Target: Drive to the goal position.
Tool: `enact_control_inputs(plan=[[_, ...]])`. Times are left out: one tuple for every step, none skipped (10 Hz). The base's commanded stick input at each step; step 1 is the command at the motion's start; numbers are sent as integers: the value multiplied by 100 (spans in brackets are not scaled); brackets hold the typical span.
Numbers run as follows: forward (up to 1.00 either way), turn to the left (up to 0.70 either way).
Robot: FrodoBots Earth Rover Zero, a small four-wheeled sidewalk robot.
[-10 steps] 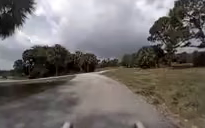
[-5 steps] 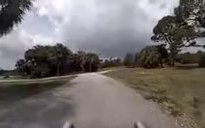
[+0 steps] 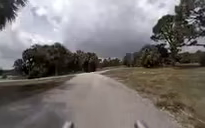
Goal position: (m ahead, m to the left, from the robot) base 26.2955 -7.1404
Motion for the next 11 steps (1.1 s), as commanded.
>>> enact_control_inputs(plan=[[85, 0], [85, 0], [85, 0], [85, 0], [85, 0], [85, 0], [85, 0], [85, 2], [85, 20], [85, 13], [85, 6]])
